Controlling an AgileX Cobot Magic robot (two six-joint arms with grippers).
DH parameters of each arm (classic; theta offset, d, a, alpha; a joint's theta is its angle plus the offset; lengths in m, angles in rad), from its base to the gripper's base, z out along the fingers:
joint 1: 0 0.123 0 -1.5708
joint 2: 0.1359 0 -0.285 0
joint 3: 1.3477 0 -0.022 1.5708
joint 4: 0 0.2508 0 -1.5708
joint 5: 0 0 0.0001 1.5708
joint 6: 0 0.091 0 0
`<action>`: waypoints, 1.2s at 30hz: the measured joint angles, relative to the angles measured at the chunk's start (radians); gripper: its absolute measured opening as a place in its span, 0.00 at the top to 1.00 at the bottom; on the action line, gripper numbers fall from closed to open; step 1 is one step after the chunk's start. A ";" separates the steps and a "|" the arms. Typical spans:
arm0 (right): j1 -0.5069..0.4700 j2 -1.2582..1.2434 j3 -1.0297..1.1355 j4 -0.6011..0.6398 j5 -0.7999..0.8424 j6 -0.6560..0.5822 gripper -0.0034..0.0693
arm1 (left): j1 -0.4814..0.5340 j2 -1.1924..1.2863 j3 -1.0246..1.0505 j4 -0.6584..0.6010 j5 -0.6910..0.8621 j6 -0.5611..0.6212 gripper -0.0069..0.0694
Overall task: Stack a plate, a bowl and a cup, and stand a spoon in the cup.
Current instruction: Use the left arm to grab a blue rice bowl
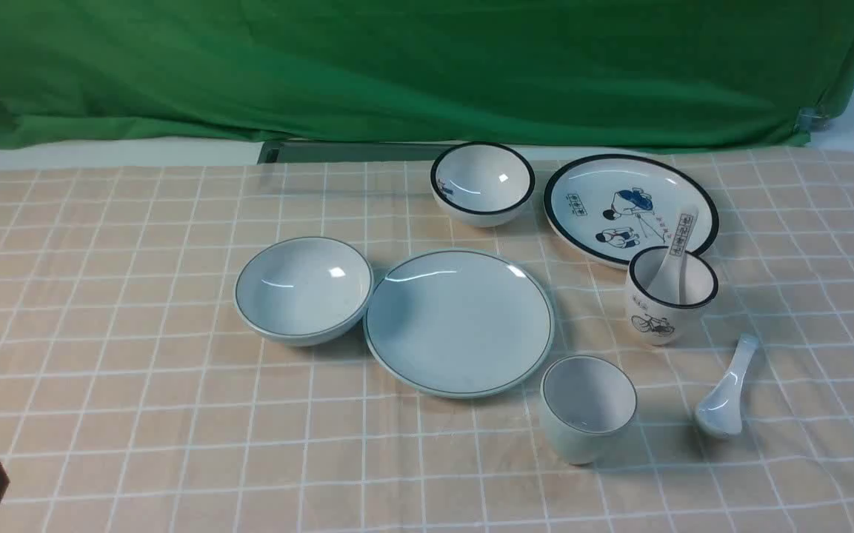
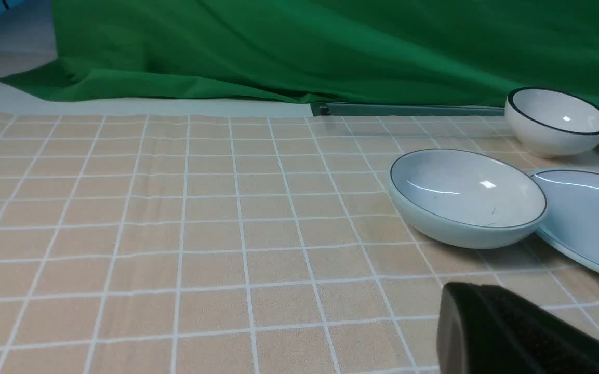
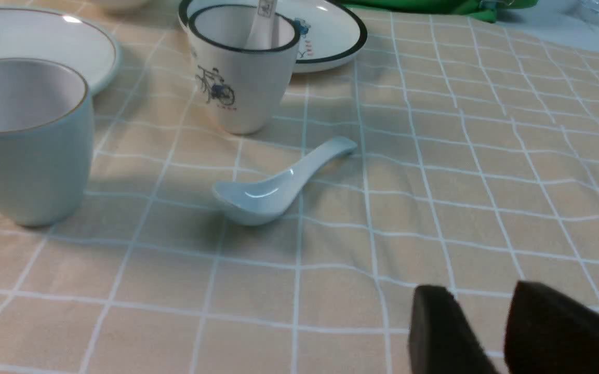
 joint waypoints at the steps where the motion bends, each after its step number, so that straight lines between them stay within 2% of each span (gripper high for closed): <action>1: 0.000 0.000 0.000 0.000 0.000 0.000 0.63 | 0.000 0.000 0.000 0.000 -0.006 -0.004 0.90; 5: 0.000 0.000 0.000 0.000 0.000 0.000 0.63 | 0.000 0.000 0.000 -0.039 -0.025 -0.012 0.90; 6: 0.000 0.000 0.000 0.000 0.000 0.000 0.63 | 0.000 0.000 0.000 -0.139 -0.069 -0.036 0.90; 7: 0.000 0.000 0.000 0.000 0.000 0.000 0.63 | 0.000 0.000 0.000 -0.139 -0.076 -0.039 0.90; 8: 0.000 0.000 0.000 0.000 0.000 0.000 0.63 | 0.000 0.000 0.000 -0.238 -0.122 -0.057 0.90; 10: 0.000 0.000 0.000 0.000 0.000 0.000 0.63 | 0.000 0.000 0.000 -0.341 -0.202 -0.075 0.90; 15: 0.000 0.000 0.000 0.000 0.000 0.000 0.63 | 0.000 -0.001 -0.001 -0.369 -0.272 -0.102 0.90; 19: 0.000 0.000 0.000 0.000 0.000 0.000 0.63 | -0.014 0.031 -0.092 -0.329 -0.122 -0.114 0.90; 23: 0.000 0.000 0.000 0.000 0.000 0.000 0.63 | -0.032 0.179 -0.252 -0.252 0.036 -0.055 0.90; 26: 0.000 0.000 0.000 0.000 0.000 0.000 0.63 | -0.050 0.436 -0.455 -0.232 0.254 0.137 0.90; 27: 0.000 0.000 0.000 0.000 0.000 0.000 0.63 | -0.052 0.451 -0.465 -0.231 0.282 0.149 0.90; 29: 0.000 0.000 0.000 0.000 0.000 0.000 0.63 | -0.080 0.603 -0.574 -0.228 0.408 0.253 0.90; 33: 0.000 0.000 0.000 0.001 -0.048 0.002 0.63 | -0.160 0.784 -0.691 -0.212 0.475 0.316 0.90; 36: 0.000 0.000 0.000 0.043 -0.179 0.131 0.63 | -0.259 0.932 -0.762 -0.153 0.518 0.389 0.90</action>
